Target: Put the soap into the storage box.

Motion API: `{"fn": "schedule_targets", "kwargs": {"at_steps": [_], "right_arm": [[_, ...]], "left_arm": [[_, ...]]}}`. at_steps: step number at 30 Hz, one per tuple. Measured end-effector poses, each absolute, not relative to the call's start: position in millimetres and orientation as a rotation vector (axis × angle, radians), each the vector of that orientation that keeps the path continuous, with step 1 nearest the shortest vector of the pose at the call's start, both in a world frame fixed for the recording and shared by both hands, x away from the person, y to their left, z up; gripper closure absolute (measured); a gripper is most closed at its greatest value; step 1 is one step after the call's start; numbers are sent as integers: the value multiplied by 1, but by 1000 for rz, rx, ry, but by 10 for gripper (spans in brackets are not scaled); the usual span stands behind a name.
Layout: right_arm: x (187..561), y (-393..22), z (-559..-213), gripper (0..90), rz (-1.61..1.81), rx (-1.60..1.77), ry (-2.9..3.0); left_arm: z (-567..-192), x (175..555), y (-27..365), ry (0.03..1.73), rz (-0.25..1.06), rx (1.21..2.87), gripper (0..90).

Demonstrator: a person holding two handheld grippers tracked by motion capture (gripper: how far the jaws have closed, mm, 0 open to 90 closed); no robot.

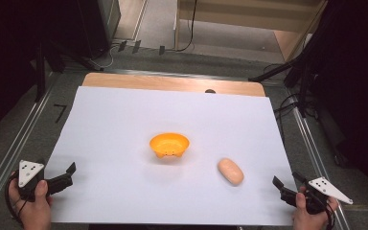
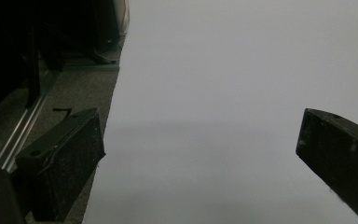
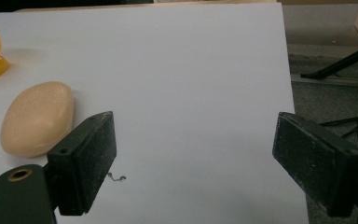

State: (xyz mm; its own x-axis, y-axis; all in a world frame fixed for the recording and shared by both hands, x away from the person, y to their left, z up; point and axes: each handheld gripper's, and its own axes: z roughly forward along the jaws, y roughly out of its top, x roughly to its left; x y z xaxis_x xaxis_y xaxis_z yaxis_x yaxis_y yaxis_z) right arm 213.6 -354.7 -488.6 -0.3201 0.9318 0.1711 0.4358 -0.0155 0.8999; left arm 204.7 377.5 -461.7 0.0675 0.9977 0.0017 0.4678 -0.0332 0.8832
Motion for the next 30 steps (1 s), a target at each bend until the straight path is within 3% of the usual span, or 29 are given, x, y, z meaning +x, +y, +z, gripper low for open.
{"fn": "schedule_targets", "kwargs": {"at_steps": [18, 30], "right_arm": [[227, -348, -475, 137, 1215, 1421, 1971], [246, -335, -454, 137, 930, 1425, 2249]], "left_arm": [[-462, 204, 377, 1504, 917, 1597, 14], [-462, 204, 377, 1511, 920, 1590, 14]]}}
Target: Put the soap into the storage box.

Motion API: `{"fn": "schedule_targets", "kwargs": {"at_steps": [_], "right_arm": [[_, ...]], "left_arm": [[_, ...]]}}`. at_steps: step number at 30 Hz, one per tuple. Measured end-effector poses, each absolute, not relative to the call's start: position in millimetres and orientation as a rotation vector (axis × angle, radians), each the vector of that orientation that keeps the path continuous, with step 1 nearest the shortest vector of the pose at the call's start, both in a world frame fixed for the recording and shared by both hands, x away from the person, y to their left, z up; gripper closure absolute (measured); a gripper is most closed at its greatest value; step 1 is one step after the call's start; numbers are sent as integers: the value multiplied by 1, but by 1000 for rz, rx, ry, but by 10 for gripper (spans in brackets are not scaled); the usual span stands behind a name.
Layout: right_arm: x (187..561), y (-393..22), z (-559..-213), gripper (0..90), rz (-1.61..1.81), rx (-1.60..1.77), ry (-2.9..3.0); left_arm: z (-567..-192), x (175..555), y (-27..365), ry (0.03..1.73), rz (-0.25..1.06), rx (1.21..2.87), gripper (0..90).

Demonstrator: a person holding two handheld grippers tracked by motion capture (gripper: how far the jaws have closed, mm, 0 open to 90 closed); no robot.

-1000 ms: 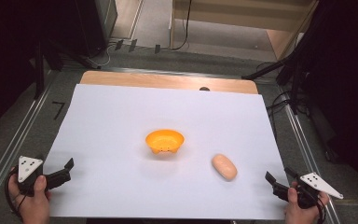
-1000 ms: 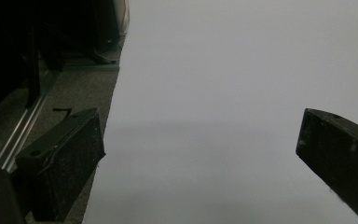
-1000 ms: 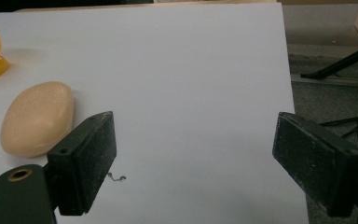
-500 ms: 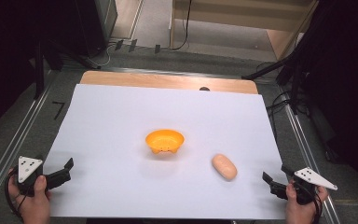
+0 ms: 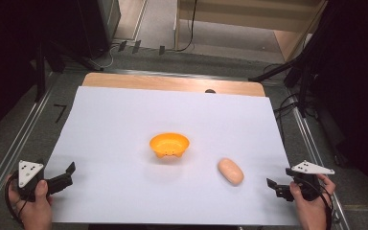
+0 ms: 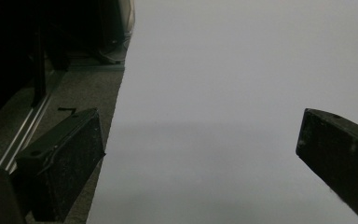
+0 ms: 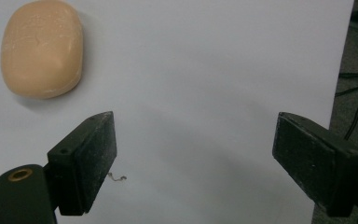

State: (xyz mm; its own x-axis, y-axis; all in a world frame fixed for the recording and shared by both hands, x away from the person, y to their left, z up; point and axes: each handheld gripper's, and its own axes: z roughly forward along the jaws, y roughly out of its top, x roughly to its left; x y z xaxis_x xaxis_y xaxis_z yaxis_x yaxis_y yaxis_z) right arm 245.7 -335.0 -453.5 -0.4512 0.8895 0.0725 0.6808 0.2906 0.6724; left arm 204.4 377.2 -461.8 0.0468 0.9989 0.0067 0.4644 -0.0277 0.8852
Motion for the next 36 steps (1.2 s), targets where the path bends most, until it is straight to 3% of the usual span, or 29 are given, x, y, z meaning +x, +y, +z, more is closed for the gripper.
{"fn": "schedule_targets", "kwargs": {"at_steps": [23, 36], "right_arm": [[275, -293, -441, 132, 623, 1375, 2523], [284, -262, -435, 133, 620, 1327, 2602]], "left_arm": [[-462, 205, 377, 1514, 904, 1597, 14], [-462, 205, 377, 1514, 913, 1598, 14]]}}
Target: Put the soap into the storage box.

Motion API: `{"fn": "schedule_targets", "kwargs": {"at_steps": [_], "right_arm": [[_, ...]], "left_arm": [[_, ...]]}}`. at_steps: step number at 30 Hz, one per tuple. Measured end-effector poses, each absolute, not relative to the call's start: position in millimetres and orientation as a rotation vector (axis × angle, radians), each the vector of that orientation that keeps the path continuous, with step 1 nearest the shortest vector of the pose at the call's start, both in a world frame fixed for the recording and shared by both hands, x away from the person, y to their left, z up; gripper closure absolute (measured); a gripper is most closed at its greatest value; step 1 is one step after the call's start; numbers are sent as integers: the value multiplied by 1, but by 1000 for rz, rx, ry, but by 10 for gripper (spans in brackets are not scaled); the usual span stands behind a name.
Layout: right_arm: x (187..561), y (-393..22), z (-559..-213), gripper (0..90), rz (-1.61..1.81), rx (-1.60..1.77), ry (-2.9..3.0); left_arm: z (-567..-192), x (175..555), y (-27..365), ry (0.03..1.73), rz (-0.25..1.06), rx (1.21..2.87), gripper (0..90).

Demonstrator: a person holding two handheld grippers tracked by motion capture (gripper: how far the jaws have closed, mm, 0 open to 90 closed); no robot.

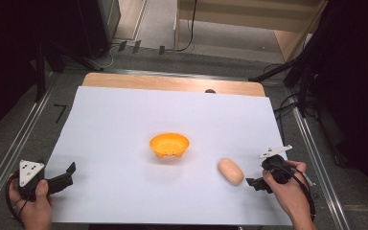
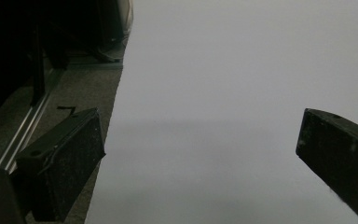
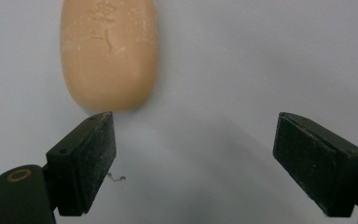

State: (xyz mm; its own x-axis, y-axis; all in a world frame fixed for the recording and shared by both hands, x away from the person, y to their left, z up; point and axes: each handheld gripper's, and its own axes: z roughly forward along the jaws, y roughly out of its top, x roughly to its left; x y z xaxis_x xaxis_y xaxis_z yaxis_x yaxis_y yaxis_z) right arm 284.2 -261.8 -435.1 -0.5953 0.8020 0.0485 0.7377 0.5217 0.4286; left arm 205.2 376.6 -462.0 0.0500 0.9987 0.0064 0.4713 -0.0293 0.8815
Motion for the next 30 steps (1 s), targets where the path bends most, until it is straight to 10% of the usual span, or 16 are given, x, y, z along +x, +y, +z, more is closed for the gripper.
{"fn": "schedule_targets", "kwargs": {"at_steps": [30], "right_arm": [[307, -193, -448, 159, 627, 1321, 2696]], "left_arm": [[-462, 207, 377, 1524, 897, 1609, 14]]}}
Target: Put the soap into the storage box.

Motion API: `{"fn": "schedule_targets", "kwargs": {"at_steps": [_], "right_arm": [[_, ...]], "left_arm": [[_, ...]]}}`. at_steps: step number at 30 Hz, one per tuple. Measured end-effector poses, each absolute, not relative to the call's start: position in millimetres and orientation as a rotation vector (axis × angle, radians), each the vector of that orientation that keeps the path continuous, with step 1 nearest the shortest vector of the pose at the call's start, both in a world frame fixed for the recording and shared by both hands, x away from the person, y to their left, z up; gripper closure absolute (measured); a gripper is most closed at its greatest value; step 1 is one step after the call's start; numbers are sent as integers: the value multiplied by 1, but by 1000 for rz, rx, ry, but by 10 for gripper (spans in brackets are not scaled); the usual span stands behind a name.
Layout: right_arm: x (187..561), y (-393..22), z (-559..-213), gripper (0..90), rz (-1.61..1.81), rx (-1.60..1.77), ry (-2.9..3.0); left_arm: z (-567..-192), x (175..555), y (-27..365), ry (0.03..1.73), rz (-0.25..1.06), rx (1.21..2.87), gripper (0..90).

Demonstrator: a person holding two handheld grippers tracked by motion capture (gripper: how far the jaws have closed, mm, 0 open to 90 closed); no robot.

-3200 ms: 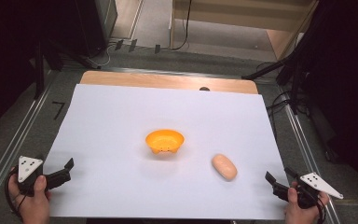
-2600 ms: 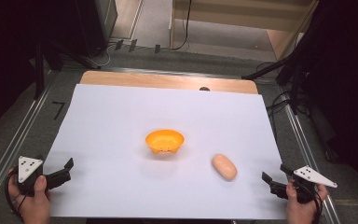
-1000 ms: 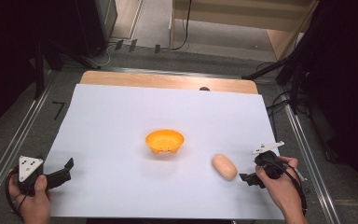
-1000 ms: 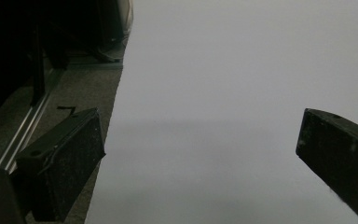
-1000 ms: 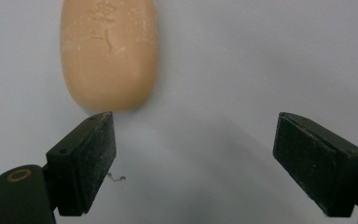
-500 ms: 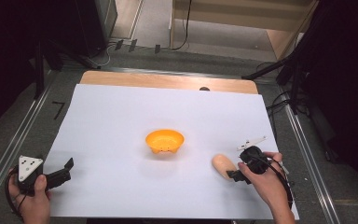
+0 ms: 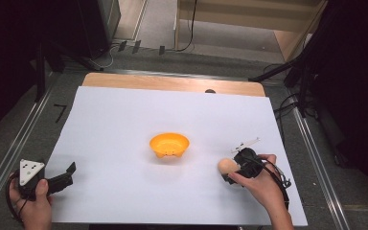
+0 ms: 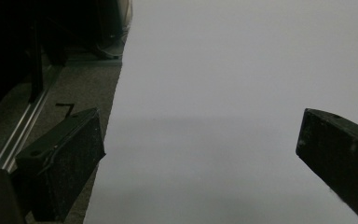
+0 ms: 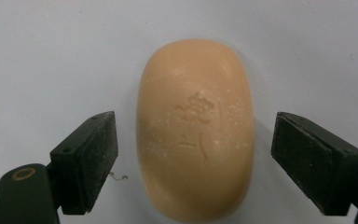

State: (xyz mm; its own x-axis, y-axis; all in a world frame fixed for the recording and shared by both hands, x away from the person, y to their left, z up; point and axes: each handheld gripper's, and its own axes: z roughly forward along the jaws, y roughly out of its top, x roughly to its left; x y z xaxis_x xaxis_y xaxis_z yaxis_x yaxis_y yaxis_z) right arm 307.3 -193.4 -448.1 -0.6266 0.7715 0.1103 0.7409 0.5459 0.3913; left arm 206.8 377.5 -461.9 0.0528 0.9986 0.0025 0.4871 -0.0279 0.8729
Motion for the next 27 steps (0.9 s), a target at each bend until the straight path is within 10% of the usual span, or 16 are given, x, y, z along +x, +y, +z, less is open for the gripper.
{"fn": "schedule_targets", "kwargs": {"at_steps": [27], "right_arm": [[308, -189, -457, 322, 558, 1294, 2673]], "left_arm": [[-462, 207, 378, 1529, 895, 1608, 14]]}}
